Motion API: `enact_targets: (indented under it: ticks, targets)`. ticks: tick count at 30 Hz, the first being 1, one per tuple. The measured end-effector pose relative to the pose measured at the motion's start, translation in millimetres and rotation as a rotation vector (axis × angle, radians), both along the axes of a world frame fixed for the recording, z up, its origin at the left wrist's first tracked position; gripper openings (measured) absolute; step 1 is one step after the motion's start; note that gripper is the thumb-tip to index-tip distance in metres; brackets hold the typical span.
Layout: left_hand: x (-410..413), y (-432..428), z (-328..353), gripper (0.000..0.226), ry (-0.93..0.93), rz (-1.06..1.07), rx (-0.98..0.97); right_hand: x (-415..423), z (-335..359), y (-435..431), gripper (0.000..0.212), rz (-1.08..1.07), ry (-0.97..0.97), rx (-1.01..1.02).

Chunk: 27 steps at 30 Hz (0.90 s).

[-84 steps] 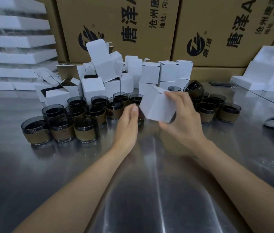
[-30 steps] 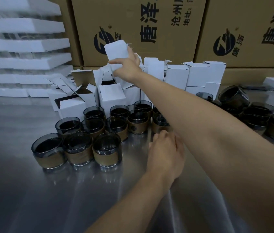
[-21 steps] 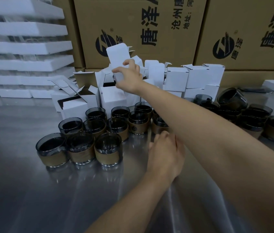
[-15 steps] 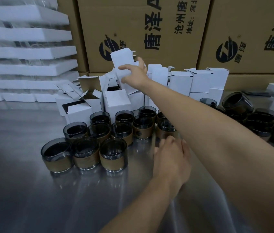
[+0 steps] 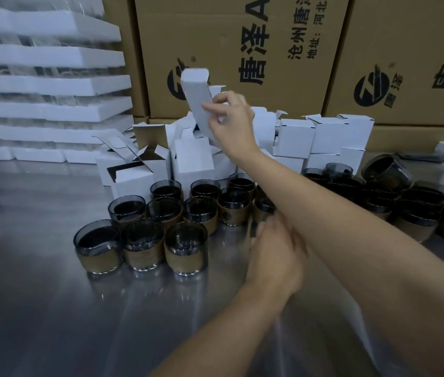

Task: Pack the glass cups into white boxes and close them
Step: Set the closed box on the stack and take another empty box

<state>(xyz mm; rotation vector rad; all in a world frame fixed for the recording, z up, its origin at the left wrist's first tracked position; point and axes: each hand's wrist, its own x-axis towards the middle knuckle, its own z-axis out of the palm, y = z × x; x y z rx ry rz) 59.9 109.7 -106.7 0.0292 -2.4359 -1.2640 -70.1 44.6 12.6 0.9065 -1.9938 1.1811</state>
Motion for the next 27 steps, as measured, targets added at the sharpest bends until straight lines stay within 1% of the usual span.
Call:
enact_targets:
  ticks: [3,5,6,8,10,11,12,13,15,17,19,21,23,24,26,27]
  targets:
    - [0,0,1,0.031,0.039,0.048,0.067,39,7,45,0.025,-0.082,0.278,-0.187]
    - [1,1,1,0.040,0.079,0.085,0.091,64,6,79,0.025,-0.149,0.438,-0.221]
    - [2,1,1,0.047,0.107,0.101,0.108,76,3,97,0.026,-0.193,0.480,-0.213]
    - [5,1,0,0.065,0.187,0.123,0.125,99,-10,129,0.029,-0.277,0.502,-0.169]
    - [7,2,-1,0.085,0.263,0.088,0.066,120,-29,150,0.032,-0.312,0.517,-0.079]
    - [9,3,0,0.090,0.294,0.039,0.025,127,-38,157,0.032,-0.313,0.535,-0.011]
    - [11,5,2,0.088,0.335,-0.022,-0.014,133,-46,162,0.032,-0.314,0.560,0.055]
    - [13,7,3,0.081,0.381,-0.080,-0.048,137,-53,167,0.032,-0.316,0.586,0.100]
    - [17,9,2,0.070,0.433,-0.166,-0.119,142,-66,177,0.033,-0.310,0.604,0.123]
    - [20,10,1,0.078,0.381,-0.257,-0.175,146,-79,187,0.035,-0.305,0.566,0.130]
    - [21,10,0,0.086,0.288,-0.358,-0.163,147,-89,194,0.038,-0.289,0.496,0.139]
    - [21,9,1,0.092,0.229,-0.414,-0.133,147,-94,198,0.037,-0.227,0.404,0.109]
    - [20,7,3,0.098,0.155,-0.477,-0.015,146,-96,198,0.033,-0.139,0.283,0.051]
    - [20,4,4,0.096,0.117,-0.493,0.087,146,-98,198,0.033,-0.079,0.199,0.025]
    - [16,-2,4,0.086,0.063,-0.457,0.308,148,-102,198,0.037,0.043,0.008,-0.022]
    - [15,-6,5,0.084,0.038,-0.427,0.402,148,-103,198,0.038,0.074,-0.043,-0.052]
